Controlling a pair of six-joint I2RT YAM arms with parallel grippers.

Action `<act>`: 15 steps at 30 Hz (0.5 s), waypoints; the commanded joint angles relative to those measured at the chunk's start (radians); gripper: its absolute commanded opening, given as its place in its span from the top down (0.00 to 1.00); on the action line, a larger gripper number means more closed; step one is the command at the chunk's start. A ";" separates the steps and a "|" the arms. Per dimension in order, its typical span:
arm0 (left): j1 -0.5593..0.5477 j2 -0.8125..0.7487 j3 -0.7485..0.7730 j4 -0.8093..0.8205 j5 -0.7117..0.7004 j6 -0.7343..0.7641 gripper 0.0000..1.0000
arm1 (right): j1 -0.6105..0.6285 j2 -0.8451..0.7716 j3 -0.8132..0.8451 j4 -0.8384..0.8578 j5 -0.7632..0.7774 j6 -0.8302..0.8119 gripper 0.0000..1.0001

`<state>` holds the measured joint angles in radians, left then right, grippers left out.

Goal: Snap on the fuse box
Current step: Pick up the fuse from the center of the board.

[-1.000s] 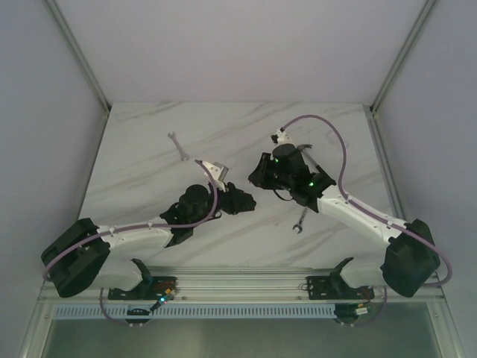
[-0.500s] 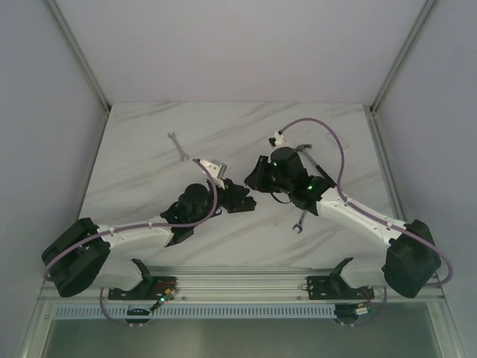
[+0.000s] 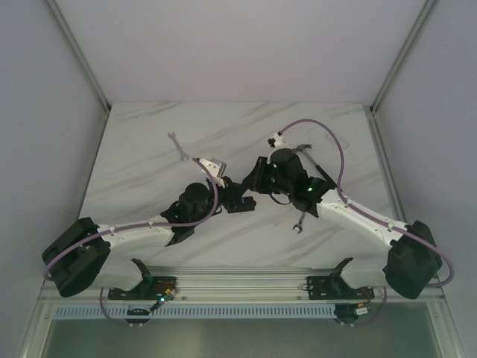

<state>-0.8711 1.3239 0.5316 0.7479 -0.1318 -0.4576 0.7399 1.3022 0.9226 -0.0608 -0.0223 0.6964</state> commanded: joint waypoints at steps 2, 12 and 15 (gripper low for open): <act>-0.004 -0.003 0.014 0.044 0.018 0.016 0.80 | 0.006 -0.031 -0.017 0.027 0.000 0.015 0.70; -0.004 -0.031 0.005 0.051 0.065 0.045 0.96 | 0.007 -0.038 -0.034 0.054 -0.010 0.026 0.69; -0.004 -0.042 0.005 0.041 0.071 0.057 1.00 | 0.007 -0.040 -0.035 0.058 -0.013 0.029 0.69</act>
<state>-0.8700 1.3170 0.5316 0.7467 -0.1097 -0.4301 0.7399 1.2819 0.9073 -0.0513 -0.0231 0.7071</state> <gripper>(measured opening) 0.067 0.311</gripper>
